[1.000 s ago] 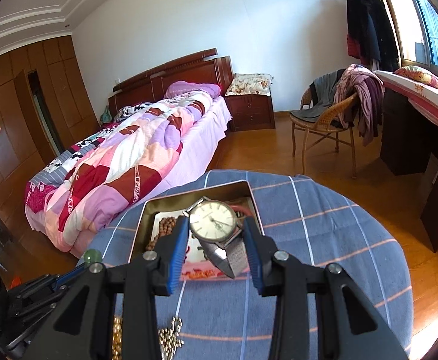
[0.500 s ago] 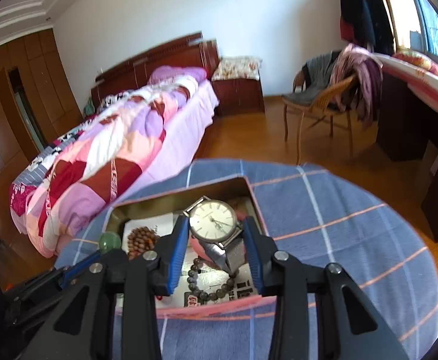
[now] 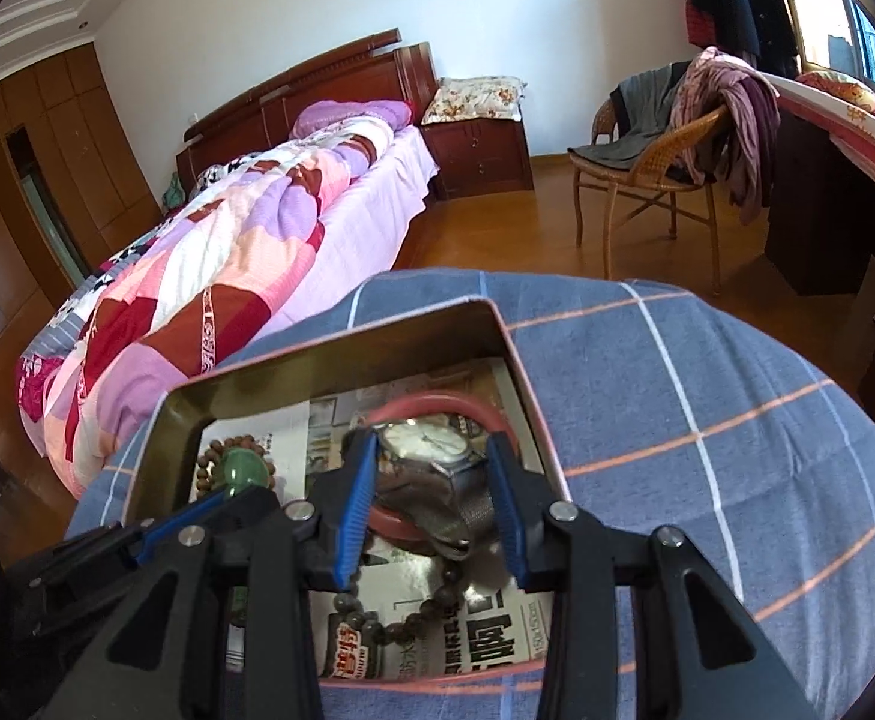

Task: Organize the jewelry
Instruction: 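Carry the jade bangle and watch into the pink tin while opening both tools, then lower the right tool onto the thin silver bangle and grasp it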

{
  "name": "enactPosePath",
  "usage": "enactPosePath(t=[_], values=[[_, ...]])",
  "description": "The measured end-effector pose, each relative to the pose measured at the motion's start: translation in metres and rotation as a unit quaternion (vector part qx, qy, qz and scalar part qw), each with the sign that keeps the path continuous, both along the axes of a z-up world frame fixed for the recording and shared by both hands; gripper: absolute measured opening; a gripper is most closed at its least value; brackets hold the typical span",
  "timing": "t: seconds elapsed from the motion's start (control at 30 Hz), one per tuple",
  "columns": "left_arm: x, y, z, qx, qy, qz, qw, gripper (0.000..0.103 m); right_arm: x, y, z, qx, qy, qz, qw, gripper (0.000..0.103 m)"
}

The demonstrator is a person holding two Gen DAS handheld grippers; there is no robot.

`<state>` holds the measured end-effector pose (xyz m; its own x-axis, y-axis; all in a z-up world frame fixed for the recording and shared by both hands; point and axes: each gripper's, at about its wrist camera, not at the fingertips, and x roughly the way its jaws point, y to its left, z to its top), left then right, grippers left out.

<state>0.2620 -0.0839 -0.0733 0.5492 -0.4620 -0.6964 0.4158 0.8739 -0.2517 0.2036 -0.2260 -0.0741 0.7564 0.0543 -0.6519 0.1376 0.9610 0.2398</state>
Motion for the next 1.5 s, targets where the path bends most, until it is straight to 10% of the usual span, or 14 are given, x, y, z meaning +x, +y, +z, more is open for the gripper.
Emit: enactPosePath(t=[0.13,0.3,1.5], values=[[-0.003,-0.007,0.001,0.027,0.001,-0.001,0.9996,0.012,-0.007,-0.004,0.010,0.040,-0.027,0.013,0.999,0.074],[-0.021,-0.006,0.019,0.052,-0.031,0.015,0.9981,0.075,-0.028,-0.005,0.032,-0.003,-0.076,-0.033,0.997,0.075],[-0.176,0.116,-0.005,0.061,-0.022,0.094,0.9935,0.076,-0.166,0.033,0.011,-0.032,0.003,-0.007,0.999,0.072]])
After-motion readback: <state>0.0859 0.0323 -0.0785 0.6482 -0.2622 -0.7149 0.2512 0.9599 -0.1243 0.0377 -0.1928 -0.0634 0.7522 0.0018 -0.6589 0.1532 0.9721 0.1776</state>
